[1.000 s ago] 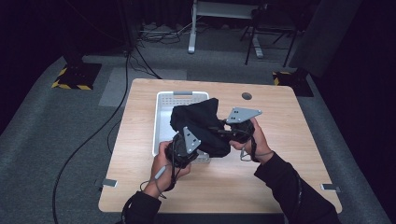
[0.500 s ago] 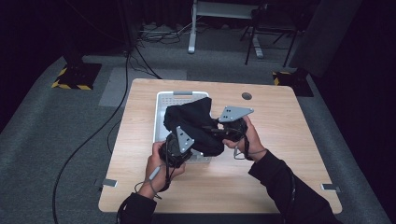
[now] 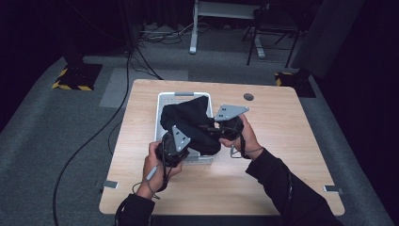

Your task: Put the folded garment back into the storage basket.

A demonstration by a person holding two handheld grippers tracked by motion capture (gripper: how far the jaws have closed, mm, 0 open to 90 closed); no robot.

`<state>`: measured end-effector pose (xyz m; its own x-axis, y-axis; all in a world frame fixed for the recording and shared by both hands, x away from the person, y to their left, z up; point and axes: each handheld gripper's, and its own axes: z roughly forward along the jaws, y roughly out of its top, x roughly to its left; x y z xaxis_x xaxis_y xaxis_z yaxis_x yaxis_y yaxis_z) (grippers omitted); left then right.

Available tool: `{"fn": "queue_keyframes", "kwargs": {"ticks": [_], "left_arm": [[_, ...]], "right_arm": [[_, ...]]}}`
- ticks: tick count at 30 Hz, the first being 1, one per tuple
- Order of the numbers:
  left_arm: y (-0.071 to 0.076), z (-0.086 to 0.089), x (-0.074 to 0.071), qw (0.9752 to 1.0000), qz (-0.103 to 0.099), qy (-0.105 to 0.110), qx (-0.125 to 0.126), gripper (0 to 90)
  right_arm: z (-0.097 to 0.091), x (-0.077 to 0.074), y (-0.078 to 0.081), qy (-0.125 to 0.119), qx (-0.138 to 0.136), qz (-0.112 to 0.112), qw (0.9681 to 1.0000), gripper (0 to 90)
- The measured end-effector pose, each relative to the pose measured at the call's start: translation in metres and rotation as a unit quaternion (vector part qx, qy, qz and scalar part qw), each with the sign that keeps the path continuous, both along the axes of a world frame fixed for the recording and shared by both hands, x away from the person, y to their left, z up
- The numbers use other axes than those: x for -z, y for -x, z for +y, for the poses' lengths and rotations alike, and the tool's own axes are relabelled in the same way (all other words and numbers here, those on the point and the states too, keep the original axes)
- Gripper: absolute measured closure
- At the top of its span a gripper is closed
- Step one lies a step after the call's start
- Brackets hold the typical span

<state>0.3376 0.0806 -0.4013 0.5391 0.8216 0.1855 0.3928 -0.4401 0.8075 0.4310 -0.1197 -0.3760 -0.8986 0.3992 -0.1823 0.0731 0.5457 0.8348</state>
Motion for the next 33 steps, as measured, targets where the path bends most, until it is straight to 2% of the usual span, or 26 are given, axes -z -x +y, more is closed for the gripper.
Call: {"fn": "queue_keyframes", "kwargs": {"ticks": [13,20,33], "left_arm": [[-0.006,0.007,0.004,0.9999,0.005,-0.001,-0.012,68.3],[-0.01,0.009,0.007,0.9998,0.01,-0.009,-0.015,68.4],[-0.015,0.013,0.018,0.9992,0.03,-0.012,-0.022,67.8]], "right_arm": [[0.01,0.004,-0.008,0.001,0.0,0.008,1.0,68.4],[0.015,0.008,-0.014,0.005,0.001,0.014,0.9999,68.4],[0.022,0.021,-0.019,0.011,0.001,0.028,0.9995,68.3]]}}
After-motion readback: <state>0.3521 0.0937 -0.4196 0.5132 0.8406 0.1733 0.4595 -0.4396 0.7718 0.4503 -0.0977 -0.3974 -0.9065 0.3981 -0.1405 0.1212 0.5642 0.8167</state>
